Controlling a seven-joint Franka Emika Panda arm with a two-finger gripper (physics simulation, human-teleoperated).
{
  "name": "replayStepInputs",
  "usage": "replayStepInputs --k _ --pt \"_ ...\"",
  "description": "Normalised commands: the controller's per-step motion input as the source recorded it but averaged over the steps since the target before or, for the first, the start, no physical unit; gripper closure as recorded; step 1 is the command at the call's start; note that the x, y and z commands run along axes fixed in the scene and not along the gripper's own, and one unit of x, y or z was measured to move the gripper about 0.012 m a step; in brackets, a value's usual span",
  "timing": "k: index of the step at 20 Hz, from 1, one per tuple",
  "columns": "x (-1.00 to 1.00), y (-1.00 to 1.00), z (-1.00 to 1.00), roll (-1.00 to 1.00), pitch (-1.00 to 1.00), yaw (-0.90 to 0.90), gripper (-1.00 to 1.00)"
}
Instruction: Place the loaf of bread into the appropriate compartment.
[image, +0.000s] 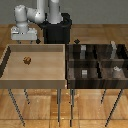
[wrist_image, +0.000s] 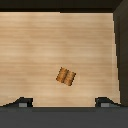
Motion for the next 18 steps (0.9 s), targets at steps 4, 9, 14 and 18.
replayStepInputs --k 4,9,14,18 --pt "0.25 0.00 -0.12 0.00 0.00 0.00 -1.00" --pt "0.00 0.00 -0.60 0.00 0.00 0.00 -1.00" --pt "0.00 0.00 -1.00 0.00 0.00 0.00 -1.00" --pt "0.00 0.00 -1.00 0.00 0.00 0.00 -1.00"
